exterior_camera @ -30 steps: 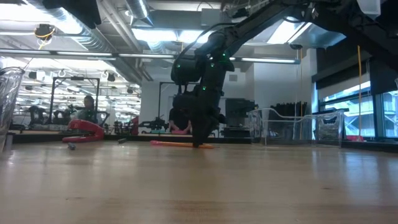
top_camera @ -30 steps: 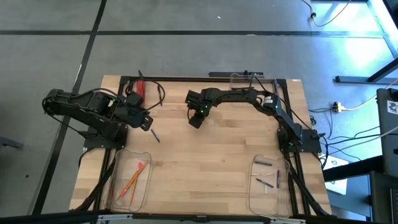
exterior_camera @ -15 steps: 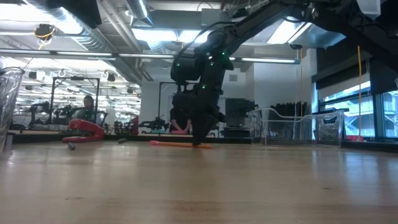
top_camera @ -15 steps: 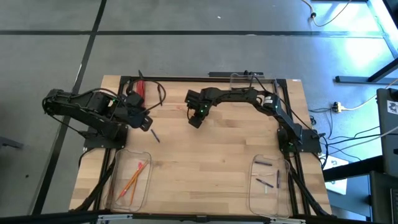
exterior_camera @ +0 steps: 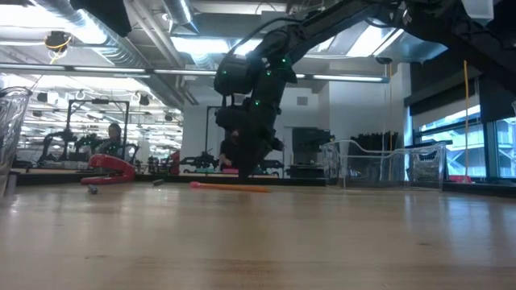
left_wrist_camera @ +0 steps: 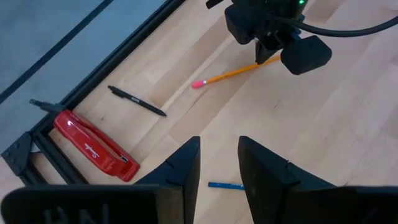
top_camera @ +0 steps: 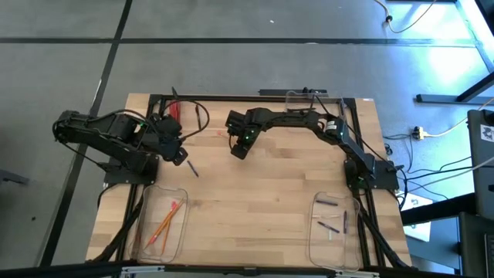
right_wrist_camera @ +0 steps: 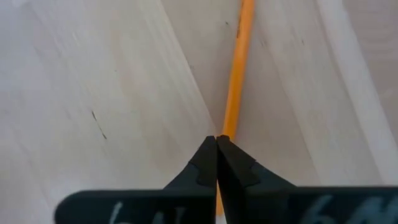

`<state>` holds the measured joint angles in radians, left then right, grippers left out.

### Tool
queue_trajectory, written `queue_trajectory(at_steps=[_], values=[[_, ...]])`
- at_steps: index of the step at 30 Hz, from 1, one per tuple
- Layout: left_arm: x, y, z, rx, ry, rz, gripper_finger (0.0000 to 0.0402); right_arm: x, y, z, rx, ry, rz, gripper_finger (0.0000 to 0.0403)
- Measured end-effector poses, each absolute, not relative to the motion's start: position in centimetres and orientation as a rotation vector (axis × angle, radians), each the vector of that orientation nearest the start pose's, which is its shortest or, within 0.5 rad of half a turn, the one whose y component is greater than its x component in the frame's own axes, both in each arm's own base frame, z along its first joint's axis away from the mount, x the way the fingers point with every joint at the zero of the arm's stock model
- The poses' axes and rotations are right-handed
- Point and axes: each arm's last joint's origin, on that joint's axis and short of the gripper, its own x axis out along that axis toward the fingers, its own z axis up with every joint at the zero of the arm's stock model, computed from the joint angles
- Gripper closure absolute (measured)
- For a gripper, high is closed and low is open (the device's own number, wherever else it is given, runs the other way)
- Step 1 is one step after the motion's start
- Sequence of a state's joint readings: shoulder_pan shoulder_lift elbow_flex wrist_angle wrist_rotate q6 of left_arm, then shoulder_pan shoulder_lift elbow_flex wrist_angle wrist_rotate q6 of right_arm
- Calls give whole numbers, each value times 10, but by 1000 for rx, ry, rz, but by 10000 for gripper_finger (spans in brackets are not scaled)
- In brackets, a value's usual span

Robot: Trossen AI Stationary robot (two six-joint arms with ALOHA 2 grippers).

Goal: Sort crayons/erasers/pens/pencils in bins
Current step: Put the yellow pencil into the bottom left transparent bin

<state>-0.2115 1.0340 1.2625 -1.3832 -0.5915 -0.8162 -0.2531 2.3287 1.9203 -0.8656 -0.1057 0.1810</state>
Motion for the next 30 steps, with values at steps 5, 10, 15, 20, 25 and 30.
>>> queue_trajectory(at_steps=[5, 10, 15, 20, 25, 30], values=[[147, -15, 360, -277, 842, 729, 300, 465, -117, 163, 381, 1236, -238, 384], [147, -15, 360, -278, 842, 729, 300, 466, -116, 171, 405, 1225, -201, 374], [147, -15, 360, -278, 842, 729, 300, 468, -116, 172, 405, 1201, -199, 363], [147, -15, 360, -279, 841, 729, 300, 470, -118, 172, 383, 1178, -218, 331], [147, -15, 360, -280, 841, 729, 300, 472, -117, 173, 316, 1158, -356, 279], [147, -15, 360, -280, 841, 729, 300, 472, -116, 171, 358, 1141, -406, 243]])
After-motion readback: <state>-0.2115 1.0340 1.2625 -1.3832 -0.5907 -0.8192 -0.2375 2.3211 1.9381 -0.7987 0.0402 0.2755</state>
